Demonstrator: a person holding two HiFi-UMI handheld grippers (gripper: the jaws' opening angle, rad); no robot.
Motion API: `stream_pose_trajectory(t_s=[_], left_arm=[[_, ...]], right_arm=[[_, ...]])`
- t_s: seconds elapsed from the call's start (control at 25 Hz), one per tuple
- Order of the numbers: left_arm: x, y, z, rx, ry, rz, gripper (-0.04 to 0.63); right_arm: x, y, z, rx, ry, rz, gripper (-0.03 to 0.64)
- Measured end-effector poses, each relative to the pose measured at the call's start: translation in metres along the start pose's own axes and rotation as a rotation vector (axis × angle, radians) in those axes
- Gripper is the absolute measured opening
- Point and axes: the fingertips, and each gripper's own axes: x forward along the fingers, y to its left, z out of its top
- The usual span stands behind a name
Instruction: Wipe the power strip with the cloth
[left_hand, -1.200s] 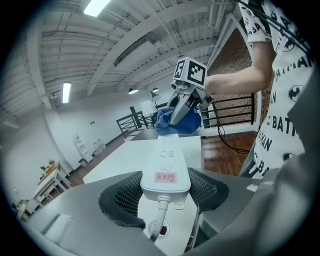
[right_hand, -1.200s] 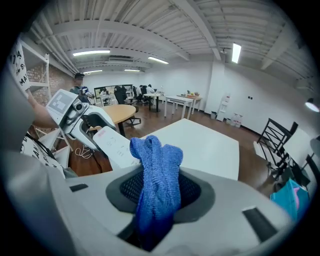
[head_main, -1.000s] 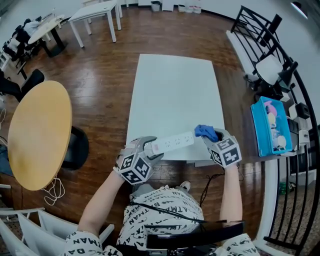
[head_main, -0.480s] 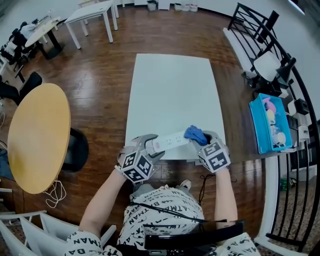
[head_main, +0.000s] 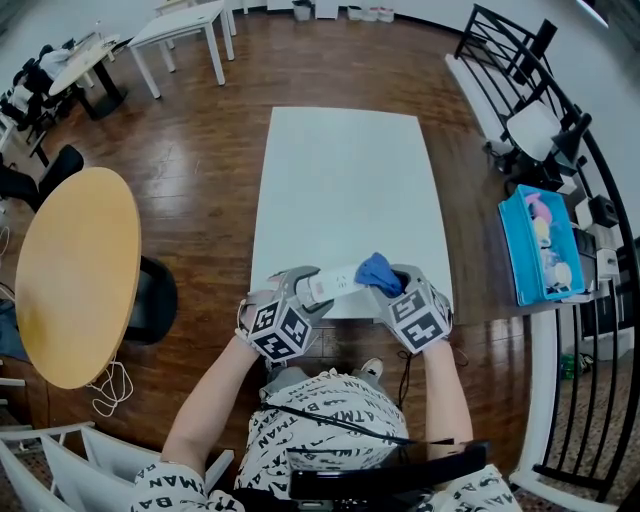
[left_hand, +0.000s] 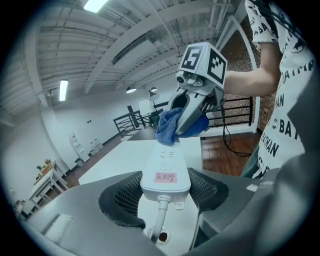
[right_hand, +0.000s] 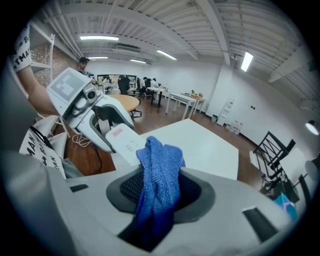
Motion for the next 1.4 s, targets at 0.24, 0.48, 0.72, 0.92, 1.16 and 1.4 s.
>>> stream_pose_trajectory(t_s=[0.24,0.48,0.72,0.92,1.16,1.4], left_arm=[[0.008,-0.005,0.005,0.044,0.013,-0.004,0.283],[0.01,-0.007,0.008,0.081,0.008,0.004,0.282],[0.004,-0.005,0.011,0.059,-0.037,0.002,0.282],[0.004,0.001,0.011,0.048,-0.036,0.016,0.282],[0.004,-0.003,0.012,0.058,-0.047,0.007,0.282],[-0.001,-0.016,0.016,0.117,-0.06,-0.011,0.282]], right_arm=[[0.004,0.06,0.03,-0.053,-0.046,0.165,0.141],[0.0,0.098,0.06,-0.03,-0.114,0.343,0.141],[-0.011,0.088,0.066,0.086,-0.192,0.438,0.141],[-0.025,0.062,0.067,0.117,-0.227,0.388,0.141],[-0.025,0.08,0.07,0.12,-0.238,0.459,0.141],[-0.003,0.099,0.055,-0.07,-0.103,0.381,0.141]])
